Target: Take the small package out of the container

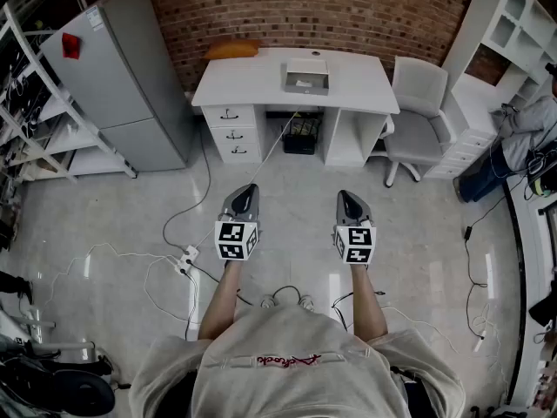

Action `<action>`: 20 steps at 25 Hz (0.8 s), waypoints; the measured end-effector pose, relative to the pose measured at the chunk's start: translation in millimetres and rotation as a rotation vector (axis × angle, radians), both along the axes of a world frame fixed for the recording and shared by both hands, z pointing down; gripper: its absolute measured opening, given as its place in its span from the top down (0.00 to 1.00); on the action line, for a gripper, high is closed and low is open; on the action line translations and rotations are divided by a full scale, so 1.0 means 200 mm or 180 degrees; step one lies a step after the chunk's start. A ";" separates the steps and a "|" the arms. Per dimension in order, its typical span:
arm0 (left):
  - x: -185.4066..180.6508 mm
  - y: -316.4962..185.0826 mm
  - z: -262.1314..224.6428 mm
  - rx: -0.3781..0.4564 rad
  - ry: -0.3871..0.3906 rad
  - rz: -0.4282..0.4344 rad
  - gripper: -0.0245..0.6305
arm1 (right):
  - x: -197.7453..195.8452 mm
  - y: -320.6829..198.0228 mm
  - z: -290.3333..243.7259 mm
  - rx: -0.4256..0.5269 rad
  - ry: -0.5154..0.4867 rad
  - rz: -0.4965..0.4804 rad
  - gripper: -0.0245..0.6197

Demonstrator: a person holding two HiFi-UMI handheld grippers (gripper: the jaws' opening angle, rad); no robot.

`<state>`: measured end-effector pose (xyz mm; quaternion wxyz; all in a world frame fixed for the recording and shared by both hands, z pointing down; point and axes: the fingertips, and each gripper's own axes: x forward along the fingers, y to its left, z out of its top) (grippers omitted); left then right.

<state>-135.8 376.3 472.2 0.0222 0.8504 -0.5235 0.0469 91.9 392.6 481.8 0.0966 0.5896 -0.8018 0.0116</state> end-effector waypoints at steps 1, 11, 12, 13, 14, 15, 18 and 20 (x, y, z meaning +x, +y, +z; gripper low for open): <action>0.01 -0.01 0.01 -0.0001 0.0005 -0.0007 0.95 | 0.01 -0.01 0.00 0.0003 0.0006 -0.0008 0.95; 0.07 -0.01 0.02 0.0006 0.0011 -0.0061 0.95 | 0.07 -0.03 -0.01 0.0080 -0.0087 -0.0055 0.95; 0.08 -0.01 0.02 0.0002 0.0010 -0.0065 0.95 | 0.08 -0.04 -0.01 0.0081 -0.0087 -0.0066 0.95; 0.09 -0.02 0.02 0.0000 0.0009 -0.0072 0.95 | 0.08 -0.04 -0.01 0.0079 -0.0078 -0.0078 0.95; 0.10 -0.02 0.02 0.0000 0.0007 -0.0081 0.95 | 0.09 -0.05 -0.01 0.0075 -0.0069 -0.0093 0.95; 0.11 -0.03 0.02 0.0001 0.0007 -0.0092 0.95 | 0.10 -0.06 0.00 0.0071 -0.0062 -0.0108 0.95; 0.17 -0.04 0.02 0.0002 0.0005 -0.0118 0.95 | 0.15 -0.07 0.01 0.0060 -0.0060 -0.0148 0.95; 0.21 -0.04 0.03 -0.0005 0.0005 -0.0133 0.95 | 0.18 -0.07 0.02 0.0043 -0.0057 -0.0176 0.95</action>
